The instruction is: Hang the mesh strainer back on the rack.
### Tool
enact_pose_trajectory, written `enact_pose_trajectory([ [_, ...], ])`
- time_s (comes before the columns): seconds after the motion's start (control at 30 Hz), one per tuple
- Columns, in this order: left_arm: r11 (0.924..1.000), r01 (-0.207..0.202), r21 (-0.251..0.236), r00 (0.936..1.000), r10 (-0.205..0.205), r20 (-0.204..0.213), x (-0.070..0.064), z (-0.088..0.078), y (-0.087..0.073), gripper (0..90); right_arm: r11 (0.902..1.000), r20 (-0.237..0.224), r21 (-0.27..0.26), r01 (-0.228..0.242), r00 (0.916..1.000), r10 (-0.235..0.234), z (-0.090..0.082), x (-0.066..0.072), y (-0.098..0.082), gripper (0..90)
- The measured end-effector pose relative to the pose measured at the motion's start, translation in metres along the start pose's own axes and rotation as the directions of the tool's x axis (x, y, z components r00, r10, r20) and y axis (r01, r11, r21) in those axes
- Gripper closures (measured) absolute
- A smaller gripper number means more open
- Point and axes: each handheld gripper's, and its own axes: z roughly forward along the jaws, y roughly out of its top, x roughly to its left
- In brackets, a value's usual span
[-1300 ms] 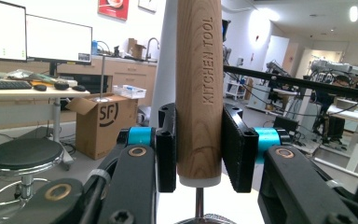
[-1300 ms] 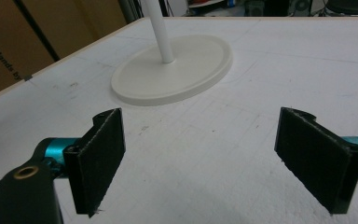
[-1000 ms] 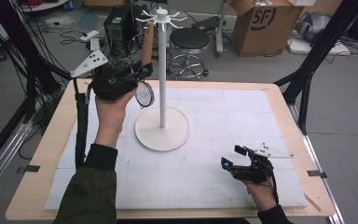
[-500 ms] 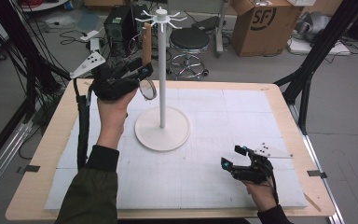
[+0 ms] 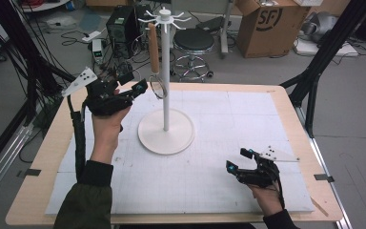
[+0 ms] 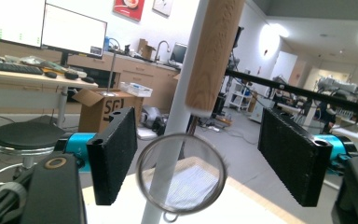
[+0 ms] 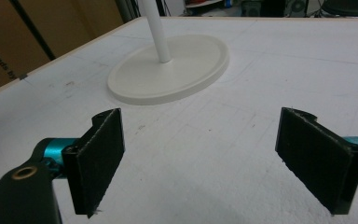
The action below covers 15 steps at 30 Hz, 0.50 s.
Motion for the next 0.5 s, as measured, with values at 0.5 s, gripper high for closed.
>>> enact_pose_trajectory([
  [0.5,0.9994,-0.026,0.021,0.9995,0.025,0.018,-0.001,-0.037,-0.044,23.8,1.0,0.009,-0.001,-0.006,0.9999,0.006,0.0,0.0,0.0,14.6],
])
